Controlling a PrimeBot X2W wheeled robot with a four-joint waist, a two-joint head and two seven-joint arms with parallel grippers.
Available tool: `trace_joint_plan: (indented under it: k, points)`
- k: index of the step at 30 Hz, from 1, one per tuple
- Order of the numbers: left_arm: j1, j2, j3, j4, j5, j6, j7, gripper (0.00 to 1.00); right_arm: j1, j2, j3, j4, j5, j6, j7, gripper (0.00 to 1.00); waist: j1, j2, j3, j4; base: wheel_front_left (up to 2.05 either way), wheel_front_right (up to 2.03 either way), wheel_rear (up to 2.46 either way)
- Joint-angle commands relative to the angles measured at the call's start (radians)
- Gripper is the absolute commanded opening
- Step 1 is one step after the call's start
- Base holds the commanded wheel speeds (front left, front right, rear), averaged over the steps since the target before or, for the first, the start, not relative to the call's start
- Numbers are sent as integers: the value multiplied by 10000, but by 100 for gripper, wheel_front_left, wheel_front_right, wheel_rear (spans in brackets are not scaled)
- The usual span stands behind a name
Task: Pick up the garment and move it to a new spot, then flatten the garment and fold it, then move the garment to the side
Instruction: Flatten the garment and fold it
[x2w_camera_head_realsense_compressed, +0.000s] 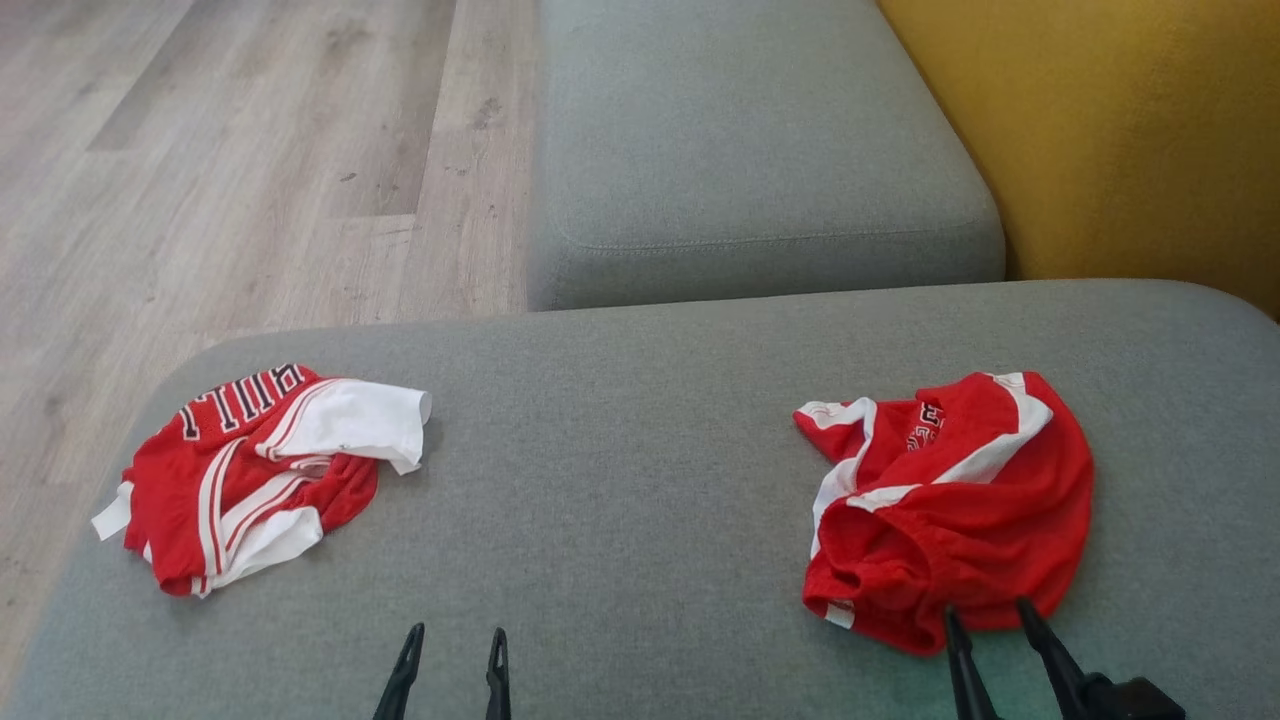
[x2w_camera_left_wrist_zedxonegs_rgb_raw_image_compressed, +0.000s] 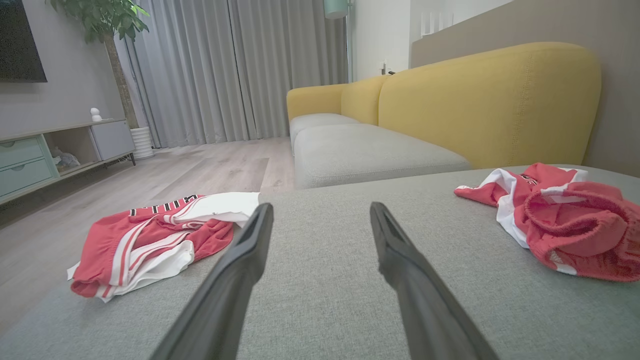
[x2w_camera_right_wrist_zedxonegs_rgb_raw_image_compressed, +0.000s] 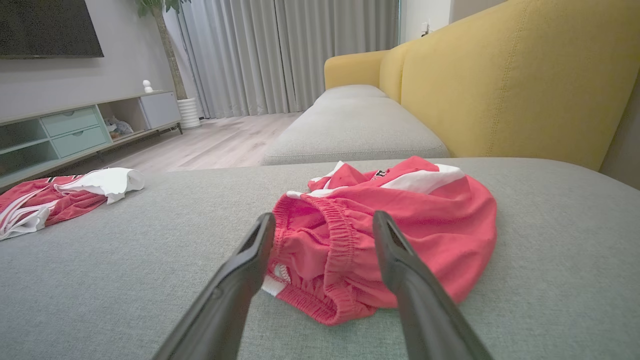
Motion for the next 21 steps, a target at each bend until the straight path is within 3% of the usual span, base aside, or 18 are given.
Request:
trace_joint_plan:
  k: [1,13,16,21]
  points:
    - [-288,-163,39,-14,140,-45,-53,100,-584,-60,173,-276,-91,77,-63,100,0,0,30,-4,0,0,0]
    - [-594,-163,-253,-106,-429,-387,-53,100,-751,-60,168,-340,-175,77,-63,100,0,0,447,-74,0,0,0]
    - [-1015,-163,-635,-131,-1368,-675,-53,100,-888,-72,257,-309,-136,77,-63,100,0,0,697,-247,0,0,0]
    - [-2247,-163,-1954,-13,-4107,-1680,-53,100,-1225,-179,463,-297,-106,77,-63,100,0,0,1218,-683,0,0,0]
